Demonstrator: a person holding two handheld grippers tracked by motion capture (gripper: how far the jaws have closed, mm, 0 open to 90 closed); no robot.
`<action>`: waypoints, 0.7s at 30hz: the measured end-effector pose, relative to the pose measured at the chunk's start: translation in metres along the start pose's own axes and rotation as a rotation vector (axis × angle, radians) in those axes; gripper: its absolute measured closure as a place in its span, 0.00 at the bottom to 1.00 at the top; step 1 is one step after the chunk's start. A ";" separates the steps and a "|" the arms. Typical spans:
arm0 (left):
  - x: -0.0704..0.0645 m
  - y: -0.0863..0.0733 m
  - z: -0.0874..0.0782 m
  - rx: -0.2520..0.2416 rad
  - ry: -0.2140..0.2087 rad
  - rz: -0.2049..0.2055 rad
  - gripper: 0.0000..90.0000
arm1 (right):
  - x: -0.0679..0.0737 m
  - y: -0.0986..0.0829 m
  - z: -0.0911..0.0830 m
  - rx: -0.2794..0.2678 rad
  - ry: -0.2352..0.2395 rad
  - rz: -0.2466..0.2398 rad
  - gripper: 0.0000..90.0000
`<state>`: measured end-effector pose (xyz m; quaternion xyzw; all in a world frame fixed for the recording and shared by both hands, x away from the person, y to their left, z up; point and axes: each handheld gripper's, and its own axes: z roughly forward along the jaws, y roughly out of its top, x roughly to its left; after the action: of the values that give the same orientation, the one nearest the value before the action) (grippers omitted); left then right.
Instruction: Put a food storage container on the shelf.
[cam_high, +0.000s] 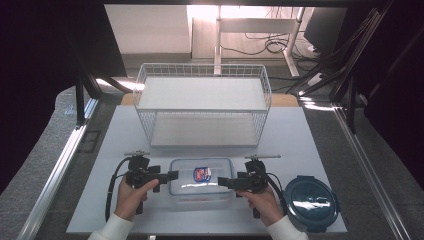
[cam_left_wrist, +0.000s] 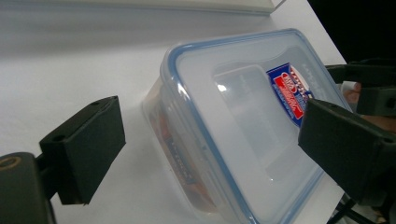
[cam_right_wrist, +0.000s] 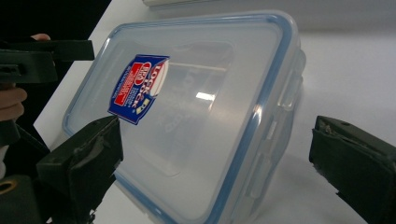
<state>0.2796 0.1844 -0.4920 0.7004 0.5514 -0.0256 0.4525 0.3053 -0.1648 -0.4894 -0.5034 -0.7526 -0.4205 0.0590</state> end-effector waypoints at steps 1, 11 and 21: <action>0.002 0.000 0.003 0.008 -0.011 -0.017 0.07 | -0.001 0.000 0.001 0.002 0.004 0.000 0.03; 0.007 -0.005 0.018 0.056 -0.082 -0.102 0.06 | -0.013 -0.001 0.012 0.036 0.089 0.070 0.06; 0.005 -0.010 0.026 0.123 -0.157 -0.116 0.16 | -0.019 -0.002 0.020 0.071 0.124 0.105 0.11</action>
<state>0.2861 0.1708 -0.5164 0.6894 0.5513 -0.1403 0.4484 0.3197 -0.1652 -0.5132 -0.5128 -0.7344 -0.4202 0.1455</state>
